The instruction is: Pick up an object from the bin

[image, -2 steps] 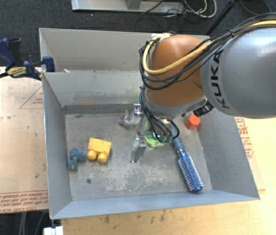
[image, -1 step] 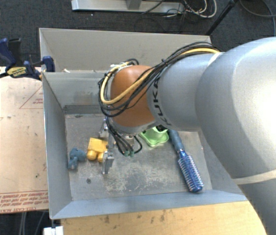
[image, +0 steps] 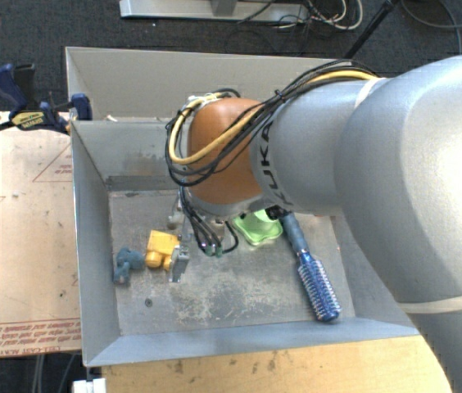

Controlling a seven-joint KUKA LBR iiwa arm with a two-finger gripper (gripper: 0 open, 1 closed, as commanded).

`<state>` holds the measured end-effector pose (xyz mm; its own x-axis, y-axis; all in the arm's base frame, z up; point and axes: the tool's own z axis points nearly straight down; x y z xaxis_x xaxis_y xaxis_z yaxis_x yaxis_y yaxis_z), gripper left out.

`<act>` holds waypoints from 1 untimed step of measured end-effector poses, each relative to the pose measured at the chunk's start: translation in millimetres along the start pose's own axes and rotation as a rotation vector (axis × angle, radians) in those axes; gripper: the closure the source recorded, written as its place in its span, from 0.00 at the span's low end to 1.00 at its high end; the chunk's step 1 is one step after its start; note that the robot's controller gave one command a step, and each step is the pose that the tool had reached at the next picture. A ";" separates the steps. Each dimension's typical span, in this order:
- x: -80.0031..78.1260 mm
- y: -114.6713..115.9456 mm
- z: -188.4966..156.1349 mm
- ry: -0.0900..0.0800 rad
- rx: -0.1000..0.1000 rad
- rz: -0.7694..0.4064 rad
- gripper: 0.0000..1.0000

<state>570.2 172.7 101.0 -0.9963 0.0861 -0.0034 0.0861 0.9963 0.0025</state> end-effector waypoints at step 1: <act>5.0 -6.5 1.6 0.004 0.002 0.066 0.00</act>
Offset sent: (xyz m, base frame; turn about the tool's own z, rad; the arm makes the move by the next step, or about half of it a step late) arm -0.0057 -0.0059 -0.0010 0.0677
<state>564.6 166.6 99.3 -0.9884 0.1519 0.0007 0.1519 0.9884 0.0005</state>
